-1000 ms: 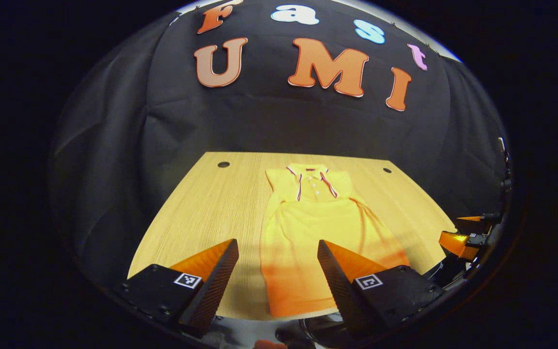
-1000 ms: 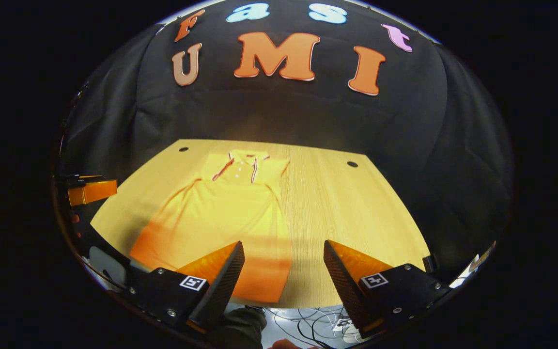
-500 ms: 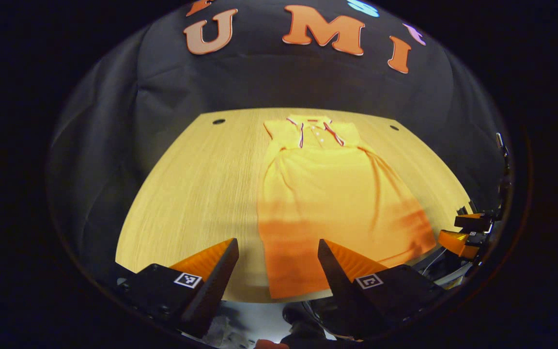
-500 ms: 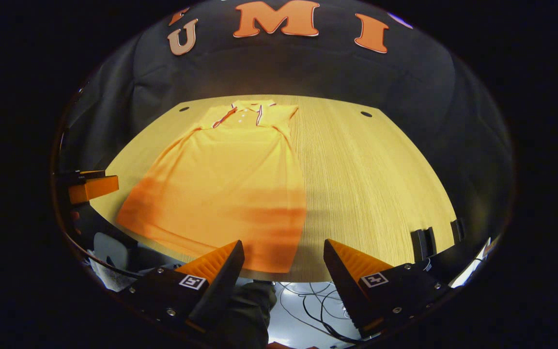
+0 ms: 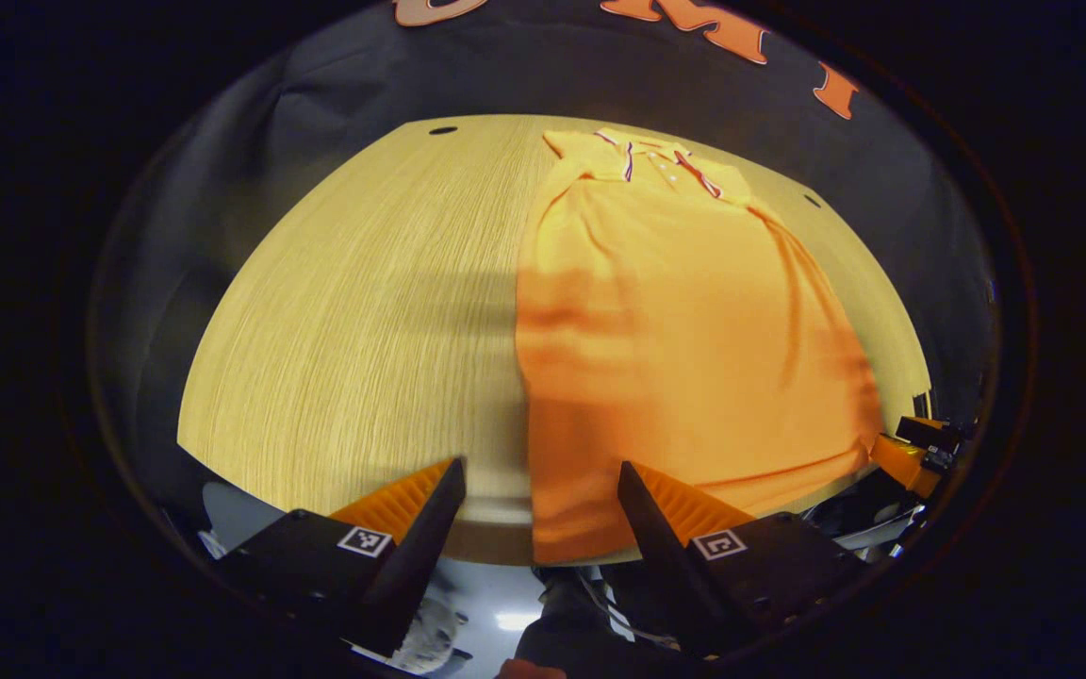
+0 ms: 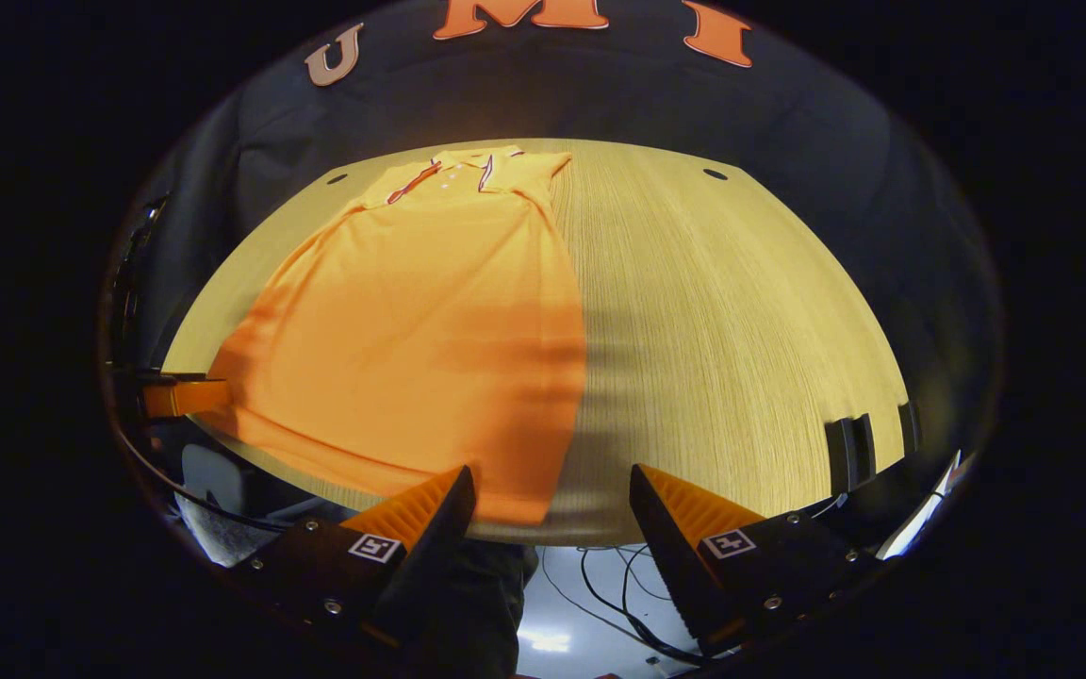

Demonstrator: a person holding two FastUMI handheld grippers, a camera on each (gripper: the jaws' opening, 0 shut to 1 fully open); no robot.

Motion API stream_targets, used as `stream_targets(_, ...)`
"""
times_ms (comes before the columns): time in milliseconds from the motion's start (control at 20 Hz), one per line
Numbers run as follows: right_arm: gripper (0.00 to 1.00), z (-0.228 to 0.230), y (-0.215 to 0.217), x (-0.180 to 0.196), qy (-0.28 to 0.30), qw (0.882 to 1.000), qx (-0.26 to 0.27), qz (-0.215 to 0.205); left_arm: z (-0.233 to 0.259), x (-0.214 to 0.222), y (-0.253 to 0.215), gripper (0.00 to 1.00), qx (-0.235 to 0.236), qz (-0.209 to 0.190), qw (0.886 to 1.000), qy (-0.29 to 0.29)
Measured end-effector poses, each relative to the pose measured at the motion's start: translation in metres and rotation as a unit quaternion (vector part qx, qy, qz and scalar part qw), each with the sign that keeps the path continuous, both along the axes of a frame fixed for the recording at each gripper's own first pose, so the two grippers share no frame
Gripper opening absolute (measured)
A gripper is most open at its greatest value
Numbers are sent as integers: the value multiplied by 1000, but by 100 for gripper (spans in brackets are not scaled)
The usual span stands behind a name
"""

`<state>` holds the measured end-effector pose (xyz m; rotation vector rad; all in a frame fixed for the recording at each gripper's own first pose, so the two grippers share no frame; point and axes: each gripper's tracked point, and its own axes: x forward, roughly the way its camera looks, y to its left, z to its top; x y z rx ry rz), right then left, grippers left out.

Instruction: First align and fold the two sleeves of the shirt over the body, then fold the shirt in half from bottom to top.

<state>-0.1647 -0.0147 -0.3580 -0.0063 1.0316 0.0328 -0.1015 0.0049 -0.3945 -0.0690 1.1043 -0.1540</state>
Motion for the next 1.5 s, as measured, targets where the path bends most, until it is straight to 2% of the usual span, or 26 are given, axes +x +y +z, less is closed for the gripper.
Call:
stream_targets(150,100,-11,5,-2,18,1000,12,-3,-4,-10,-4,99,31,-19,999,20)
stream_targets(300,100,-12,5,-5,34,999,11,3,-1,-12,-20,99,28,-23,999,28)
stream_targets(400,95,-10,11,-5,45,999,15,6,-3,-12,-27,93,29,-15,998,46)
stream_targets(500,83,-12,16,-3,56,998,11,17,-4,-13,-31,83,28,-20,998,59)
stream_targets(550,72,-12,16,0,64,998,15,7,-3,-12,-31,78,30,-20,997,62)
stream_targets(600,63,-12,22,3,69,997,32,-5,-3,-9,-35,58,30,-27,997,62)
stream_targets(650,41,-12,20,4,77,996,39,-25,-4,-12,-36,53,32,-39,996,68)
stream_targets(700,30,-12,21,5,83,994,54,-40,-3,-10,-39,53,26,-46,997,64)
stream_targets(750,17,-12,26,4,92,992,70,-41,-8,-7,-37,30,15,-27,997,67)
stream_targets(800,17,-15,30,3,103,991,79,-44,-7,-6,-39,6,9,-30,997,73)
stream_targets(850,7,-12,31,0,110,990,82,-39,-5,-7,-39,7,3,-29,996,79)
stream_targets(950,6,-11,32,2,117,990,79,-25,-6,-6,-40,8,-13,-16,996,88)
stream_targets(1000,7,-9,33,2,118,990,79,-20,-7,-6,-41,2,-22,-16,995,95)
stream_targets(1100,7,2,31,10,106,992,70,-15,5,-6,-36,2,-26,-11,996,89)
stream_targets(1150,3,-1,32,13,108,992,67,-11,10,-3,-35,2,-29,-11,996,83)
stream_targets(1500,1,18,46,31,97,990,102,0,36,16,-38,2,-41,-14,998,55)
